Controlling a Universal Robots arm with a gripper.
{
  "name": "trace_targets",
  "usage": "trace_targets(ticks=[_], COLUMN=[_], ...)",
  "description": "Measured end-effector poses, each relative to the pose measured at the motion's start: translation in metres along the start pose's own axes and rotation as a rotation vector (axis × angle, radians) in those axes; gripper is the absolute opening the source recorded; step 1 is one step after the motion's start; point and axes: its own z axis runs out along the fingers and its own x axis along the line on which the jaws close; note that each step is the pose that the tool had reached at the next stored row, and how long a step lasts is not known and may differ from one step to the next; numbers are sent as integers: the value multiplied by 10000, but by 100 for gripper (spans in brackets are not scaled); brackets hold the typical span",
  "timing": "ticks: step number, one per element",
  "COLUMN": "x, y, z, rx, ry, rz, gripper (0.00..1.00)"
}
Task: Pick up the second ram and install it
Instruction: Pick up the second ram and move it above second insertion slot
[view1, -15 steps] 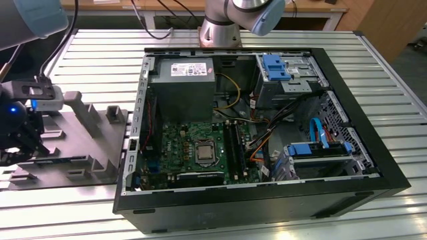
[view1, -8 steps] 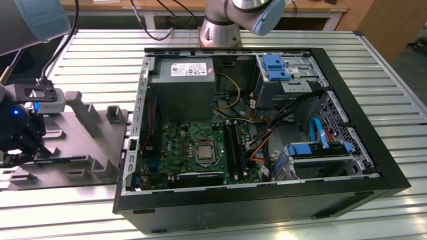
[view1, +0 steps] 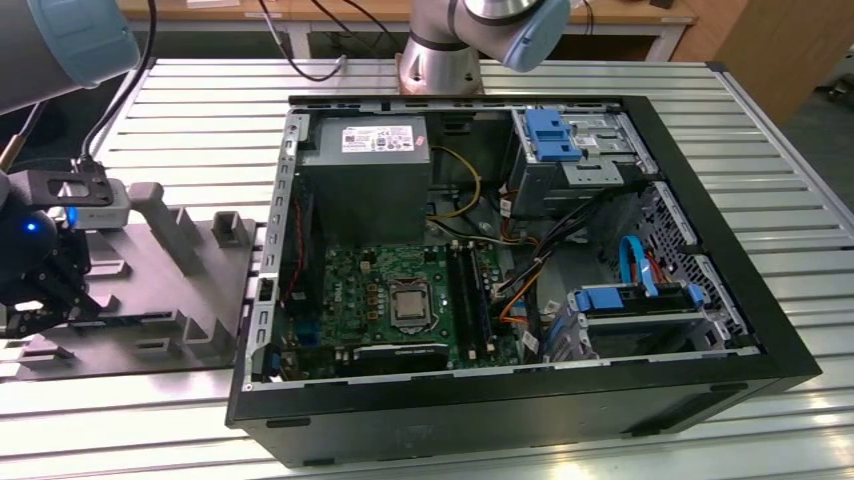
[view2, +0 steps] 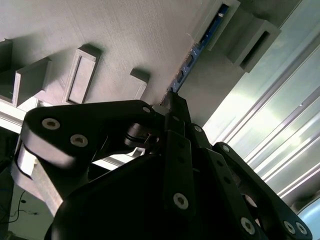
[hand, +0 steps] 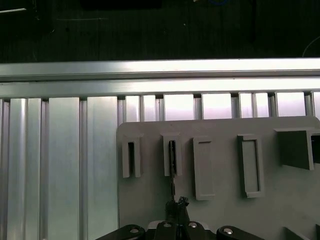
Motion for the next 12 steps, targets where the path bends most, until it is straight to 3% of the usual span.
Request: trace_targets(ticks=[7, 9, 12], x=[0, 0, 0], y=[0, 0, 0], z=[0, 0, 1], rx=[0, 0, 0], ry=[0, 0, 0], rz=[-1, -2, -2], gripper=[11, 23, 30])
